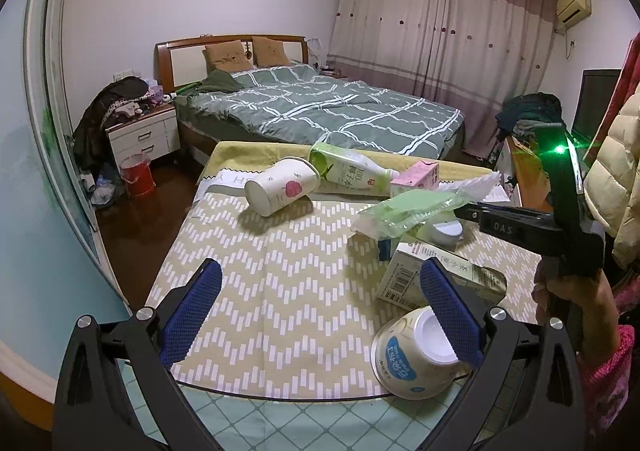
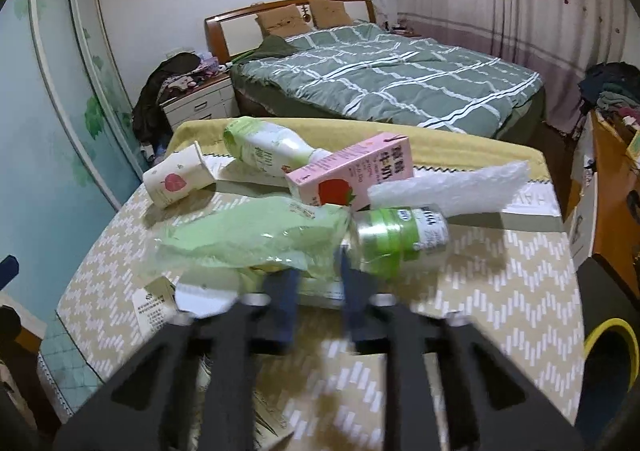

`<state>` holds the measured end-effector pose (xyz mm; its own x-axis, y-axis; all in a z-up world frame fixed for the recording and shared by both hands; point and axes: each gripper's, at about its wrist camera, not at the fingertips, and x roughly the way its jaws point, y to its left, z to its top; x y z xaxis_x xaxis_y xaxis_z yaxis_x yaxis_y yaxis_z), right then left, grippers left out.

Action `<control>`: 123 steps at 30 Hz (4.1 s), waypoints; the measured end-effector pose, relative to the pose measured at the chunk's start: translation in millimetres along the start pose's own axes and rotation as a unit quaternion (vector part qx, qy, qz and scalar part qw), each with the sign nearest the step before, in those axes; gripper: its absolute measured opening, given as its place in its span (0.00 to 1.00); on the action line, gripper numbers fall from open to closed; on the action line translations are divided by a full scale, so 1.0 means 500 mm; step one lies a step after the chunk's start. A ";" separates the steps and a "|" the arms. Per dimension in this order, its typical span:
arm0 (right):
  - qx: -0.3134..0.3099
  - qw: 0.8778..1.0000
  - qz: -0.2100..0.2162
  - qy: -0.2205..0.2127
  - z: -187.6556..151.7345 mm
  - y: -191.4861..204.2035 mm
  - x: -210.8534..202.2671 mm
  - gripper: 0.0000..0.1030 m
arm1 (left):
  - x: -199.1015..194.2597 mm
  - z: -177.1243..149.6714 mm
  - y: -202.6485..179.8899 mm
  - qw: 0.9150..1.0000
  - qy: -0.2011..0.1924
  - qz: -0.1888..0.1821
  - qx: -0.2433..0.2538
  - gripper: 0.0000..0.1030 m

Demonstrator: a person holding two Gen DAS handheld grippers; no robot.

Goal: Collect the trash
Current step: 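Reach the right tool to the green plastic bag and close on it, then carry the green bag over the yellow-rimmed bin and open the right tool, then close the left tool around the white upside-down tub with blue label, then carry the white tub into the yellow-rimmed bin and open the left tool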

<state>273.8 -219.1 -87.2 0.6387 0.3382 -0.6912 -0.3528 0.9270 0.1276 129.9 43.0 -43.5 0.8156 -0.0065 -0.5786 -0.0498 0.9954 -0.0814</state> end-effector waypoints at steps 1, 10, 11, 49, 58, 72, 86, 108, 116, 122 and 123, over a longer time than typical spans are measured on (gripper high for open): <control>0.001 1.000 0.003 -0.002 0.000 -0.001 0.000 0.09 | 0.000 0.000 0.000 1.000 0.000 0.000 0.000 0.95; 0.028 0.999 0.021 -0.042 -0.001 -0.012 -0.049 0.05 | 0.002 0.000 -0.011 1.000 0.000 -0.003 0.004 0.95; 0.031 0.998 0.023 -0.050 0.000 -0.014 -0.061 0.05 | 0.001 0.000 -0.014 1.000 -0.001 -0.004 0.005 0.95; 0.352 0.899 -0.252 -0.061 -0.370 -0.556 -0.335 0.09 | 0.027 -0.048 -0.215 0.991 0.045 -0.093 0.084 0.95; 0.357 0.896 -0.262 -0.042 -0.379 -0.563 -0.319 0.30 | 0.048 -0.057 -0.216 0.990 0.059 -0.094 0.084 0.95; 0.346 0.900 -0.261 -0.047 -0.362 -0.548 -0.323 0.38 | 0.094 -0.084 -0.205 0.989 0.085 -0.081 0.087 0.95; 0.344 0.904 -0.253 -0.042 -0.362 -0.543 -0.314 0.38 | 0.169 -0.123 -0.188 0.987 0.122 -0.064 0.086 0.92; 0.342 0.904 -0.247 -0.065 -0.365 -0.539 -0.345 0.38 | 0.044 -0.085 -0.252 0.980 0.092 -0.125 0.126 0.78; 0.344 0.895 -0.271 -0.089 -0.384 -0.551 -0.400 0.38 | 0.041 -0.062 -0.397 0.962 0.089 -0.193 0.169 0.78; 0.358 0.880 -0.293 -0.110 -0.416 -0.583 -0.455 0.38 | 0.076 -0.059 -0.560 0.940 0.097 -0.245 0.216 0.78; 0.362 0.877 -0.296 -0.113 -0.423 -0.591 -0.464 0.38 | 0.081 -0.059 -0.586 0.936 0.098 -0.254 0.223 0.78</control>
<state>85.3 -605.8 -114.8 0.7118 -0.2889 -0.6402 0.5601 0.7834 0.2693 160.5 -251.5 -66.9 0.5453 -0.4640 -0.6981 0.5967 0.7998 -0.0655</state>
